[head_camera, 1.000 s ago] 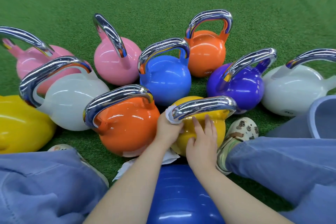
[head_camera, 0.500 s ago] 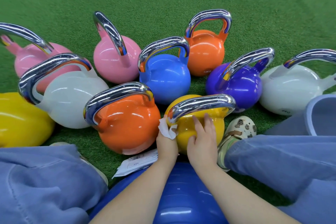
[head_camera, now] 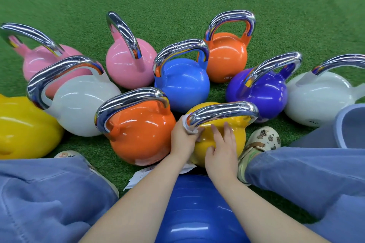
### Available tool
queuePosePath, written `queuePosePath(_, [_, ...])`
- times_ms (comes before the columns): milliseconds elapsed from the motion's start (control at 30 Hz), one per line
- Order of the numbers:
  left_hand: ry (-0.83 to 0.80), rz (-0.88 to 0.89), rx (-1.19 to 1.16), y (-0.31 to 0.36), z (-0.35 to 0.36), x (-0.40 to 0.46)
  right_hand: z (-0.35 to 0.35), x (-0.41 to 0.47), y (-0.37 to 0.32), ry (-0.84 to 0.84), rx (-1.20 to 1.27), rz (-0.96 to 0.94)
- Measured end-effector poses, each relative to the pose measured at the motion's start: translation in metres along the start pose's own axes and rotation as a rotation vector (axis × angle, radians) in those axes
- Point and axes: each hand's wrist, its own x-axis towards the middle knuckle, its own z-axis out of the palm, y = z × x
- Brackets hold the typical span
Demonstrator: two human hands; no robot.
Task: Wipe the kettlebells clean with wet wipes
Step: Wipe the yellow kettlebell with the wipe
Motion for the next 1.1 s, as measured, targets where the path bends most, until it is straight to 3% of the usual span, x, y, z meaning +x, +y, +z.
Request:
queuePosePath(233, [-0.211,0.16,0.244,0.037,-0.012,0.01,-0.002,0.001,-0.001,0.007,0.034,0.02])
queuePosePath(367, [-0.279,0.27,0.528,0.068,-0.011,0.014,-0.001,0.003,-0.002,0.034,0.09,0.022])
queuePosePath(533, [-0.199,0.422,0.931,0.085,0.008,0.019,-0.004,0.009,-0.005,0.129,0.332,0.156])
queuePosePath(733, [-0.085,0.386,1.325,0.105,0.035,0.012,-0.023,0.018,-0.008,0.36,0.595,0.464])
queuePosePath(867, [-0.119,0.488,1.331,0.109,0.045,0.01,-0.043,0.025,-0.01,0.557,0.62,0.499])
queuePosePath(1000, [-0.411,0.266,1.077,0.122,0.042,0.014,-0.064,0.03,-0.021,0.686,0.645,0.299])
queuePosePath(1100, [-0.593,0.094,0.685,0.135,0.022,0.014,-0.072,0.031,-0.03,0.77,0.632,0.062])
